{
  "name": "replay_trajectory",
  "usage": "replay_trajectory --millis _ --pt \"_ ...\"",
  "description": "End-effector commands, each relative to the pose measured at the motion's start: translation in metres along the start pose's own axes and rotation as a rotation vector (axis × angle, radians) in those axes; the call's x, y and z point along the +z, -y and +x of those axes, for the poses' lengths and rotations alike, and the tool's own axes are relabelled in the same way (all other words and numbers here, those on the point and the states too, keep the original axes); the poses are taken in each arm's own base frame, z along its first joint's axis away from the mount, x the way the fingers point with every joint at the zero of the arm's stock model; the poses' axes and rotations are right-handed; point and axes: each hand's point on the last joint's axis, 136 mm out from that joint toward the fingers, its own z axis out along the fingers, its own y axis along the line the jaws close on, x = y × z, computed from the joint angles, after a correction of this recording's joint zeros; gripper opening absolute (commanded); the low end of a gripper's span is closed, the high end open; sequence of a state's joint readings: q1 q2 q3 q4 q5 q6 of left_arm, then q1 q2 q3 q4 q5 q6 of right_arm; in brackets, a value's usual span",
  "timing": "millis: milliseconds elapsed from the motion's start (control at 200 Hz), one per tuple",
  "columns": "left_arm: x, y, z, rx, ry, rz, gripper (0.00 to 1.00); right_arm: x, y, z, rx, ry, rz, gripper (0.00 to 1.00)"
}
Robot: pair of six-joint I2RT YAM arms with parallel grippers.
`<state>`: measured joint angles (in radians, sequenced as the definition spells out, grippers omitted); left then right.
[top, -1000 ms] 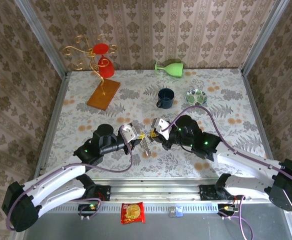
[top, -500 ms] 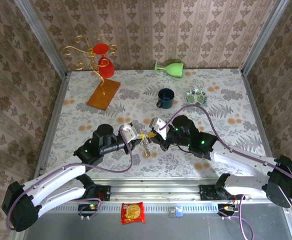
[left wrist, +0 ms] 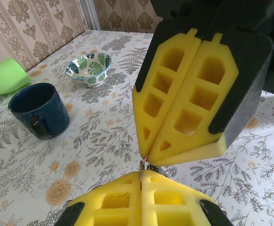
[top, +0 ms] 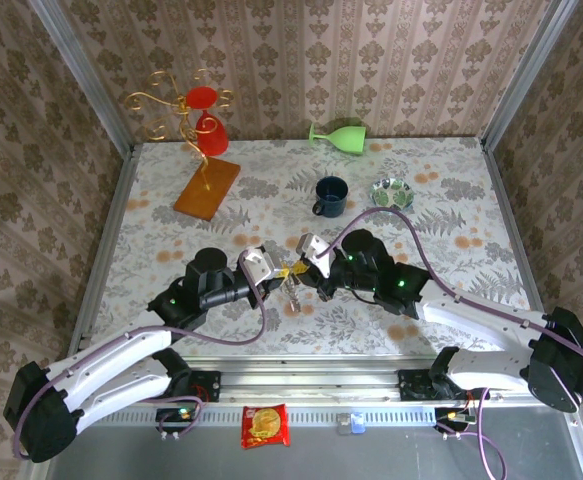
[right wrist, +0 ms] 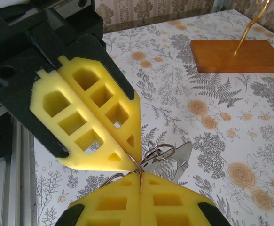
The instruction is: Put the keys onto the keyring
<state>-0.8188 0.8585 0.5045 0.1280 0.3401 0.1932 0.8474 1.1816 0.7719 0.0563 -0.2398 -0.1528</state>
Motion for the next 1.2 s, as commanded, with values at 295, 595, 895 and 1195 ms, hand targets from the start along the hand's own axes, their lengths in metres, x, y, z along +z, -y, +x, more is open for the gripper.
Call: replay_trajectory --millis 295,595,895,1195 --pt "0.001 0.006 -0.008 0.061 0.041 0.015 0.0 -0.004 0.028 -0.014 0.152 0.028 0.145 0.0" --pt "0.003 0.009 -0.003 0.137 0.032 0.008 0.0 -0.007 0.033 -0.007 0.274 0.031 0.137 0.0" --pt "0.002 0.015 -0.013 0.19 0.111 0.019 0.0 0.001 0.018 0.0 0.301 -0.008 0.024 0.0" --pt "0.002 0.015 -0.019 0.171 0.152 0.015 0.0 0.001 0.021 0.007 0.306 -0.06 -0.018 0.24"
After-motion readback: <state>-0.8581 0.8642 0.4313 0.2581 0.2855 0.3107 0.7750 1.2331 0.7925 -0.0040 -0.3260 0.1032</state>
